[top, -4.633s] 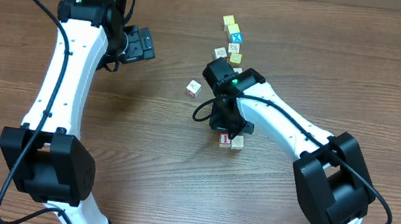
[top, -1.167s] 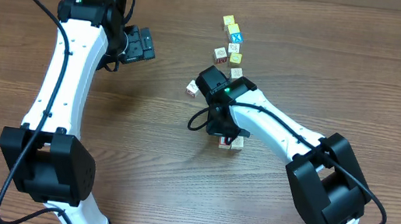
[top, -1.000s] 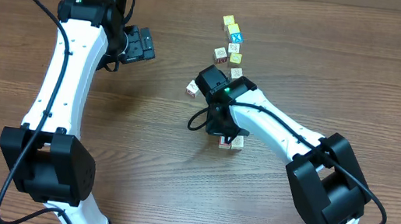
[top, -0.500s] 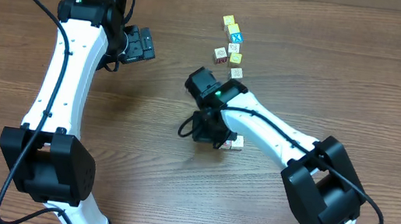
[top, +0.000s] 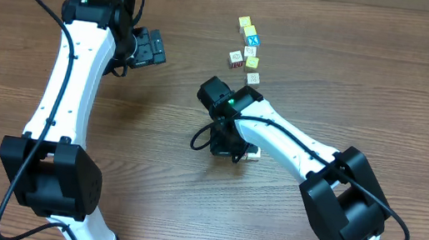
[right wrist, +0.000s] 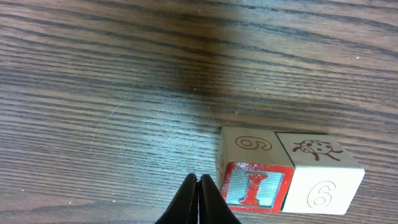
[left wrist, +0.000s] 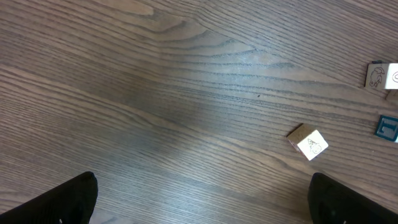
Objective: Flip 5 blocks
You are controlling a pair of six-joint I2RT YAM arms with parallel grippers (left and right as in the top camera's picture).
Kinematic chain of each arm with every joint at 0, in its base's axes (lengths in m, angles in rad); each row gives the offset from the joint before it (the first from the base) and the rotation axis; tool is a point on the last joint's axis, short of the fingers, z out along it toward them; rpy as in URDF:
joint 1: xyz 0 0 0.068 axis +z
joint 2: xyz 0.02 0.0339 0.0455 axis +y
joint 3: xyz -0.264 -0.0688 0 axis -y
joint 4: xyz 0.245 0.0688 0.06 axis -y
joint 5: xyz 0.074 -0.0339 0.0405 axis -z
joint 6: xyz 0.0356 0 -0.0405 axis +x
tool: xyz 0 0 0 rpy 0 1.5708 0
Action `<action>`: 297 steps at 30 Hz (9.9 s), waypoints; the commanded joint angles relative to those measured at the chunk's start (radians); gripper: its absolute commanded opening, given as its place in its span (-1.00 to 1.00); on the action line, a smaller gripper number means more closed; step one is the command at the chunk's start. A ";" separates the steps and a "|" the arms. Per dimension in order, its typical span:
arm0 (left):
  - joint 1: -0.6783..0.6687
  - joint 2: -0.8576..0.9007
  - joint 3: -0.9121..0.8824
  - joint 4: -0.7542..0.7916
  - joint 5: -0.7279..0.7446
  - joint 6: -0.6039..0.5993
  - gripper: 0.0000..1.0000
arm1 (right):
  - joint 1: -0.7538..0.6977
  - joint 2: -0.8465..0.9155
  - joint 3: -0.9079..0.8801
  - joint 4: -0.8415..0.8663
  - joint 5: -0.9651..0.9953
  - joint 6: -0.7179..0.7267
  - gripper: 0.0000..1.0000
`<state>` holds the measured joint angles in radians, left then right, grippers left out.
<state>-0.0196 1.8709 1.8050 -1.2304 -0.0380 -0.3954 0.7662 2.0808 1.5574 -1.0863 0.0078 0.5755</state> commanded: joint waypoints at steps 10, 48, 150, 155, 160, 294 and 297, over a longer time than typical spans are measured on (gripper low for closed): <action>-0.008 0.022 -0.003 0.001 0.005 -0.009 1.00 | -0.002 0.006 -0.006 -0.014 0.060 -0.004 -0.79; -0.008 0.022 -0.003 0.090 0.047 -0.032 1.00 | -0.598 0.005 0.175 0.004 -0.009 -0.138 1.00; -0.345 0.439 0.460 -0.201 -0.027 0.145 -0.59 | -0.625 0.005 0.175 0.113 -0.009 -0.138 1.00; -0.349 0.412 0.527 -0.392 0.130 0.144 -0.53 | -0.625 0.005 0.175 0.113 -0.009 -0.138 1.00; -0.364 0.410 0.494 -0.460 0.164 0.141 -0.46 | -0.625 0.005 0.175 0.113 -0.009 -0.138 1.00; -0.341 0.032 -0.501 0.347 0.056 -0.144 -0.12 | -0.625 0.005 0.175 0.113 -0.009 -0.138 1.00; -0.341 0.032 -0.501 0.348 0.056 -0.144 -0.10 | -0.625 0.005 0.175 0.113 -0.009 -0.138 1.00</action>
<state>-0.3595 1.9072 1.2858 -0.8856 0.0399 -0.5476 0.1390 2.0884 1.7195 -0.9791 -0.0006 0.4438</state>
